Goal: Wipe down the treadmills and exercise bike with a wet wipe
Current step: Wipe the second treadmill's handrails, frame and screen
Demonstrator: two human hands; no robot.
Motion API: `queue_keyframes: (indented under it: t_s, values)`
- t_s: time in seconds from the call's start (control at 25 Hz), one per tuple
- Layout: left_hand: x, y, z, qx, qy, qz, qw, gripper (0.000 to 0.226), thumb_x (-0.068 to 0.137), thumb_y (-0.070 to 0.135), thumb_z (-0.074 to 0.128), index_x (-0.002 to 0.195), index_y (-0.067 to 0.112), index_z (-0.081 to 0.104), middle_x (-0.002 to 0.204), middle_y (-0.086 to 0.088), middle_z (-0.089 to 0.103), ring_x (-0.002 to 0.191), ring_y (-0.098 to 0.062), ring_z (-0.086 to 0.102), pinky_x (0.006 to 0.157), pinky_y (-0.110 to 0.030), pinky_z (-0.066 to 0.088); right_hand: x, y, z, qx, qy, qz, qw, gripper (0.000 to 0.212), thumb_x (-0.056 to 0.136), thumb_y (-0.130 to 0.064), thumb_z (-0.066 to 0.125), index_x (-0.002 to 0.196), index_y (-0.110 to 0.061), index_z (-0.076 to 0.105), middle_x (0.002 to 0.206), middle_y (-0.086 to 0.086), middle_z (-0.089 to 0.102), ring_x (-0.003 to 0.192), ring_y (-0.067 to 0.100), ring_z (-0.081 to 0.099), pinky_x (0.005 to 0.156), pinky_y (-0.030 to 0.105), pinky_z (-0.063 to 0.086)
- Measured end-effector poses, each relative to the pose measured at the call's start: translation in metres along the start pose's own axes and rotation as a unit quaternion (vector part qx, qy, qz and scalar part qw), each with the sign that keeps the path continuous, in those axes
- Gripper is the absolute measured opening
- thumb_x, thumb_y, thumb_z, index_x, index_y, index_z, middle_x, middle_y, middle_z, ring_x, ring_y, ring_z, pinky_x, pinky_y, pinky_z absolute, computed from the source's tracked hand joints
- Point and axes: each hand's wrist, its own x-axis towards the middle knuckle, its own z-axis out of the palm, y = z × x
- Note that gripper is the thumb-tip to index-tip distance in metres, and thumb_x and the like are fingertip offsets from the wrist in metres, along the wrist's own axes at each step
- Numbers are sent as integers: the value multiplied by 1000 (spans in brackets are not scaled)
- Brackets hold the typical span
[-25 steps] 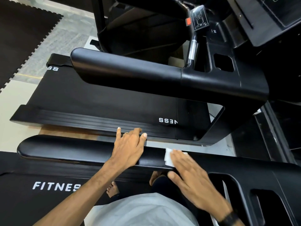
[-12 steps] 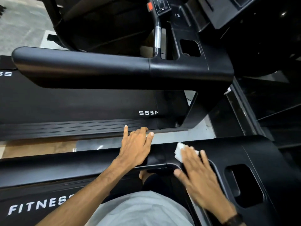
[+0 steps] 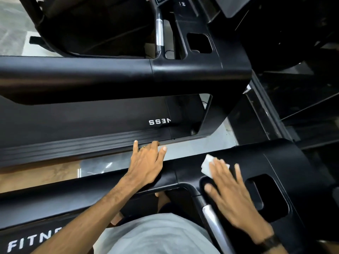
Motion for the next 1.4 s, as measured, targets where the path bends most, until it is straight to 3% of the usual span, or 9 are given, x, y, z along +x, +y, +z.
queue_keyframes:
  t_s: [0.12,0.32,0.56,0.72,0.84,1.0,1.16,1.28,1.4]
  values:
    - [3,1,1,17,-10,14,1000,74,94,61,-1,124,16,50,104,0,70,105,-20,65,123,-51,3,56,-19,-3,24,-8,56,998,121,72,-85,-27,159,-17,23,167,2,19,155,13,4,121,39,-19]
    - [3,-6,-1,31,-13,3,999,71,97,61,0,125,17,48,100,0,70,105,-21,64,122,-53,4,8,-43,0,45,-12,-136,990,79,101,-71,10,162,-21,11,169,-5,3,154,8,-6,123,42,-11]
    - [7,-3,5,29,-24,20,999,73,96,63,0,128,17,47,99,1,70,104,-19,65,122,-55,3,60,11,-4,3,-15,75,997,118,77,-83,-22,152,-16,39,158,-1,38,152,16,20,122,42,-16]
    - [6,-8,3,43,-27,14,999,80,91,66,-5,129,19,48,108,-2,70,111,-20,64,121,-56,4,76,-48,-6,17,-64,-20,998,94,92,-78,5,149,-14,45,153,2,45,148,17,27,122,43,-17]
    - [3,-9,2,39,-18,-7,999,76,95,63,-2,129,18,47,106,0,70,108,-21,64,122,-56,3,34,-32,-17,11,-70,-86,994,104,82,-83,-16,161,-25,18,167,-8,16,154,5,0,121,43,-18]
    - [5,-6,4,37,-21,-3,999,66,99,56,5,130,16,47,107,-1,70,107,-21,64,122,-56,3,82,2,-23,-4,-115,46,992,123,70,-87,-24,138,-21,55,145,-2,54,144,15,36,123,48,-10]
    - [3,-5,2,35,-16,6,999,69,97,59,-1,122,19,48,102,-1,70,105,-21,65,121,-57,6,143,-58,-5,21,-260,2,965,104,91,-77,-5,131,-11,64,141,14,58,142,23,42,124,48,-3]
    - [0,-8,-3,33,5,-17,999,73,93,61,-6,119,21,49,100,1,70,104,-20,66,121,-55,7,116,-67,-14,89,-223,-68,968,76,102,-65,8,137,-22,60,143,2,58,143,13,39,124,44,-6]
    - [-1,-5,1,36,8,-28,999,71,93,60,-4,121,19,48,100,0,69,102,-21,65,121,-55,6,102,-23,-42,105,-226,15,968,77,100,-66,8,138,-23,59,143,1,58,145,11,34,125,40,-9]
